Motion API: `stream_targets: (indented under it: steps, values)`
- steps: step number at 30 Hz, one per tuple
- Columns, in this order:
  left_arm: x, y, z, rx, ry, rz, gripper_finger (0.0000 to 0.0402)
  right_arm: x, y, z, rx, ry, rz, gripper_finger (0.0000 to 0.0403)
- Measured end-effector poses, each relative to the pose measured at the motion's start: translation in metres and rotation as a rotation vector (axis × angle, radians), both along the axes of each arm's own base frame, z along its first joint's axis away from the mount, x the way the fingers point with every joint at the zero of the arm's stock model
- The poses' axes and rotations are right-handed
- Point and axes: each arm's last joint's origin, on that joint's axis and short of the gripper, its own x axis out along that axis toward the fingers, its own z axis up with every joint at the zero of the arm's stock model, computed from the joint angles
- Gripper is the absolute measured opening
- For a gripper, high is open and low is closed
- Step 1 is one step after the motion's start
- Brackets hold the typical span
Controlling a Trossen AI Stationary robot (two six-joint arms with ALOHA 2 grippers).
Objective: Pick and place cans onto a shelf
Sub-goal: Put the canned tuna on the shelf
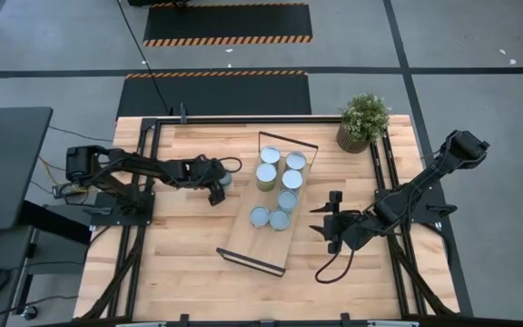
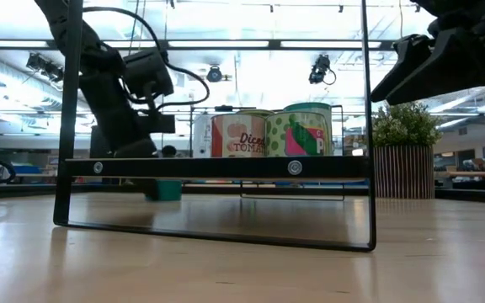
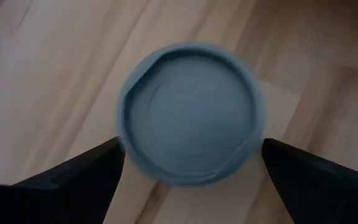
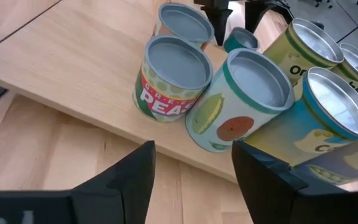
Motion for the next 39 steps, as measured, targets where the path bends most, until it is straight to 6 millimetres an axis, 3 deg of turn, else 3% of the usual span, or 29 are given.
stream_targets:
  steps: [10, 19, 23, 27, 33, 39]
  values:
    - [0.008, 0.002, 0.001, 0.06, -0.04, -0.086, 0.0383, 0.001, 0.001, 0.001, 0.013, -0.012, 0.0, 0.022]
    - [0.018, 0.003, -0.009, 0.091, -0.056, -0.129, 0.0329, 0.001, 0.001, 0.001, 0.017, -0.018, 0.0, 0.022]
    - [0.014, 0.002, -0.003, 0.098, -0.06, -0.141, 0.0306, 0.001, 0.001, 0.001, 0.017, -0.018, 0.0, 0.022]
    - [0.01, 0.0, 0.02, 0.1, -0.127, -0.164, 0.0305, 0.001, 0.001, 0.002, 0.02, -0.021, -0.001, 0.022]
    - [0.001, -0.023, 0.045, -0.075, -0.22, -0.326, 0.0309, 0.002, 0.001, 0.002, 0.023, -0.026, -0.001, 0.022]
    - [0.006, -0.055, 0.046, -0.247, -0.27, -0.47, 0.031, 0.002, 0.002, 0.002, 0.027, -0.033, -0.001, 0.022]
